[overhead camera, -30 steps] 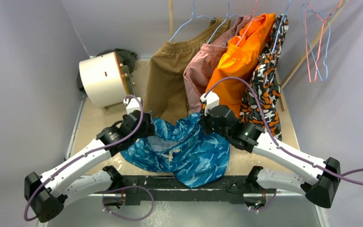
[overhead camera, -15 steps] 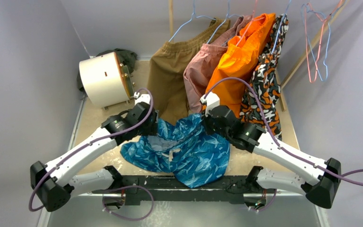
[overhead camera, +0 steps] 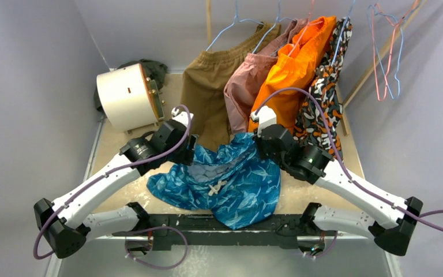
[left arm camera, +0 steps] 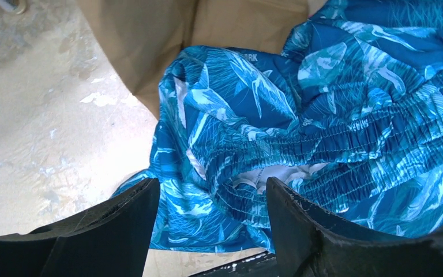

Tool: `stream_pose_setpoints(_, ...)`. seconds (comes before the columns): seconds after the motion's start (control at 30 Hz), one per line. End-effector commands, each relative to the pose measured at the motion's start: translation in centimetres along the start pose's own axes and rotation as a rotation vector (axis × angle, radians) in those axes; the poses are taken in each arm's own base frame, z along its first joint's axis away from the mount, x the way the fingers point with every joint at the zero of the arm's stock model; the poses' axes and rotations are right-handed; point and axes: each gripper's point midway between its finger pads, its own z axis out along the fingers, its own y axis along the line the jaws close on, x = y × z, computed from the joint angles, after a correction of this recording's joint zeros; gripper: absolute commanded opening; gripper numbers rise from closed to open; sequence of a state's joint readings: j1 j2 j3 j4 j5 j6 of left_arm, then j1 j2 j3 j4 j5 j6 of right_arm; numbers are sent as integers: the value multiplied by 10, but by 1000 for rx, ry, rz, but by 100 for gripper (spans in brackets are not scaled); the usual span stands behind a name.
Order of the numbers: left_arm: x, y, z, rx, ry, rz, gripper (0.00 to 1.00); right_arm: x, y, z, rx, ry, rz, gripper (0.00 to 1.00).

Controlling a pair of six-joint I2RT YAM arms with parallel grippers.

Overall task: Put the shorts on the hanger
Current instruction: Adjust the shorts at the center of the board.

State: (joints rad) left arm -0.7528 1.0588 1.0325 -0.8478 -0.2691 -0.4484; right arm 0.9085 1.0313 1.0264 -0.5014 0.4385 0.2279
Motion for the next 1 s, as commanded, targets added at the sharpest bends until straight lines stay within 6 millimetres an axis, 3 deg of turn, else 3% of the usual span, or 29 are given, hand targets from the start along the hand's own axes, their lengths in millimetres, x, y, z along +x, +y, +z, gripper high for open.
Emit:
stream_pose_setpoints(0.0, -15, -18, -2, 112, -43, 103, 66, -15, -17, -15, 54, -45, -4, 0)
stream_pose_setpoints(0.5, 13, -52, 15, 235, 77, 301, 67, -17, -27, -14, 89, -50, -2, 0)
stream_pose_setpoints(0.67, 12, -59, 19, 244, 54, 292, 68, -18, -34, -12, 103, -53, -3, 0)
stream_pose_setpoints(0.97, 17, -44, 38, 135, 83, 322, 64, -25, -43, -13, 119, -68, -14, 0)
